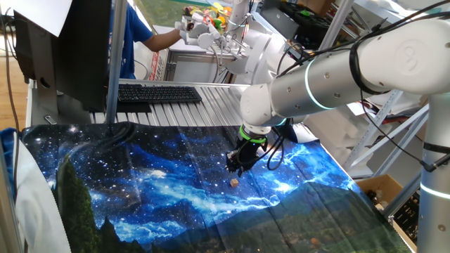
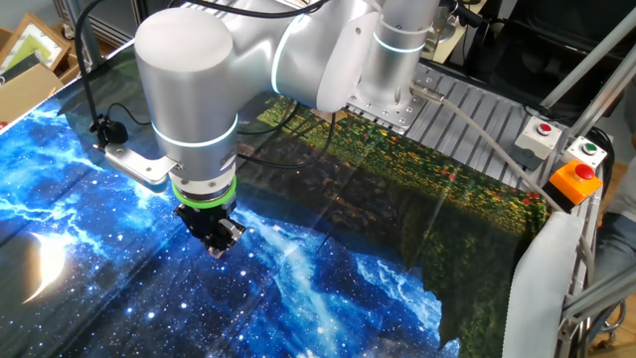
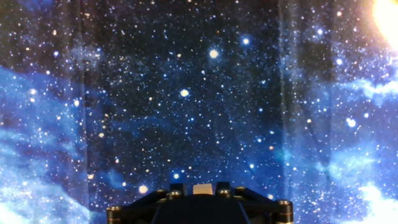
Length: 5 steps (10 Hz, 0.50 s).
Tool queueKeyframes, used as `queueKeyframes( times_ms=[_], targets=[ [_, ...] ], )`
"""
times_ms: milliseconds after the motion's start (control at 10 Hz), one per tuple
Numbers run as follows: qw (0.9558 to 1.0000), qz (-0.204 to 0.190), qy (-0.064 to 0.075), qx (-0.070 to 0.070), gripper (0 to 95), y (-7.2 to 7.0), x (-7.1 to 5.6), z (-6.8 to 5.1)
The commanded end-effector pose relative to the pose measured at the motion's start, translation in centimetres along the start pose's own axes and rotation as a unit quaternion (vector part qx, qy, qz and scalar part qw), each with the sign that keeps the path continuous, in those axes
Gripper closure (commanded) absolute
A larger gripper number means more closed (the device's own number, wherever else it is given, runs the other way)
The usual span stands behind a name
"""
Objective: Pick up the small block on the left and move it to the right
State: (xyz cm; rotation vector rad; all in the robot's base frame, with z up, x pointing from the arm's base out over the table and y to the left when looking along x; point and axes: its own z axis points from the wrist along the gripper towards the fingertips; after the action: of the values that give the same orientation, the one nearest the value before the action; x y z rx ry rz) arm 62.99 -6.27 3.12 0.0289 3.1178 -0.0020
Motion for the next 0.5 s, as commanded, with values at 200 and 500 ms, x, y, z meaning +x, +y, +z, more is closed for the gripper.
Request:
queueKeyframes(
  times_ms=[200, 500],
  targets=[
    [1.0, 0.002, 0.0, 0.0, 57.0, 0.07, 0.14, 0.21],
    [1.0, 0.004, 0.001, -0.001, 57.0, -0.02, 0.37, 0.89]
  ],
)
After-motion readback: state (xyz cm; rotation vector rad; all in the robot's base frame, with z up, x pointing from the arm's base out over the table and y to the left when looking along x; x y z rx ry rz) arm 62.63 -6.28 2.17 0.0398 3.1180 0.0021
